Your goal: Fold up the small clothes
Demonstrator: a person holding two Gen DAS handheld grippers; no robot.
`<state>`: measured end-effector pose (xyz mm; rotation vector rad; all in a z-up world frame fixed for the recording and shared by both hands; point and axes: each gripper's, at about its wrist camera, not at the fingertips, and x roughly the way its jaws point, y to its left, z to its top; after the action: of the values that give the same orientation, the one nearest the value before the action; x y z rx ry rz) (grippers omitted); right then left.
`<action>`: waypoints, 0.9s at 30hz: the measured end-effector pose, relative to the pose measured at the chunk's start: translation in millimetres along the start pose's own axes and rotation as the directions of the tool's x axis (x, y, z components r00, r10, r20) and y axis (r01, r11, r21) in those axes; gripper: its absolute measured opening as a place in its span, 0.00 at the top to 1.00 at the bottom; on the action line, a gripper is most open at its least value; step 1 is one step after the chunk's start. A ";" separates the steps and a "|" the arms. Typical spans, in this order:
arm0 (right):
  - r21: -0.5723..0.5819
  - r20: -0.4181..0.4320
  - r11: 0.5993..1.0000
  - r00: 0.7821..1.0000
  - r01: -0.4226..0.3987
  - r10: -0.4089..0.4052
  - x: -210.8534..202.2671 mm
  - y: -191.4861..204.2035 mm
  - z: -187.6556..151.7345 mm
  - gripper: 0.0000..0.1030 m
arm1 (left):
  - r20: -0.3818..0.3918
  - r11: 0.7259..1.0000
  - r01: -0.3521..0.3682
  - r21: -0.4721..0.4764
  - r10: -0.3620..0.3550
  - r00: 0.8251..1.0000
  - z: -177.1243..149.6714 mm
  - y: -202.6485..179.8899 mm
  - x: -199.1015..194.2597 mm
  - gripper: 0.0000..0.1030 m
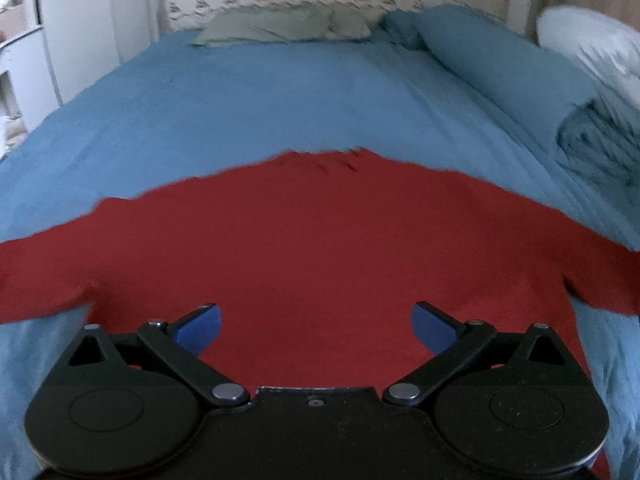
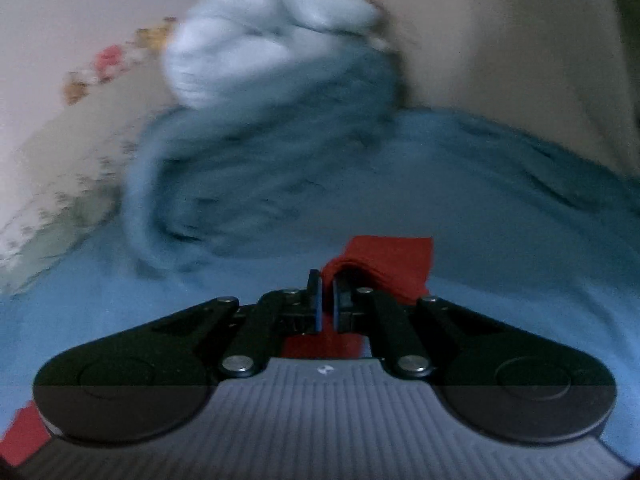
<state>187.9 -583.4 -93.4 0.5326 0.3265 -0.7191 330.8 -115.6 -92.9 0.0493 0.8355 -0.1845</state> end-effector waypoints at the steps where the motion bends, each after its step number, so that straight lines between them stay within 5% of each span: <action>1: -0.011 0.005 0.998 0.999 -0.054 0.054 -7.0 24.3 6.2 0.80 | 0.007 1.000 -0.003 -0.007 0.003 1.000 2.0 8.5 -3.9 0.00; 5: -0.070 0.002 0.966 0.968 -0.250 0.251 -28.9 127.6 9.8 0.80 | 0.015 1.000 0.009 -0.029 -0.008 1.000 7.3 43.4 -17.5 0.00; 8: -0.129 -0.047 0.901 0.910 -0.414 0.411 -41.2 218.7 -14.3 0.80 | 0.000 0.999 -0.008 -0.034 0.008 1.000 6.6 68.7 -23.0 0.00; 12: -0.244 -0.161 0.779 0.816 -0.577 0.554 -52.3 331.4 -90.3 0.80 | 0.011 0.998 -0.042 -0.051 0.043 0.999 -1.6 105.8 -28.6 0.00; 15: -0.328 -0.300 0.687 0.761 -0.649 0.575 -49.8 391.8 -175.2 0.81 | -0.004 0.994 -0.059 -0.093 0.059 0.998 -11.6 134.3 -27.9 0.00; 20: -0.439 -0.443 0.608 0.748 -0.661 0.494 -47.9 423.7 -279.9 0.81 | -0.015 0.980 -0.015 -0.200 0.012 1.000 -25.2 172.9 -22.5 0.00; 27: -0.537 -0.464 0.539 0.761 -0.649 0.453 -52.2 424.8 -315.3 0.73 | 0.021 0.946 0.088 -0.312 -0.086 0.996 -15.3 191.1 -11.8 0.00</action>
<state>414.2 -110.3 -180.5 -0.0013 0.6102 0.1505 346.7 75.7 -100.0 -0.2870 0.8519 -0.1328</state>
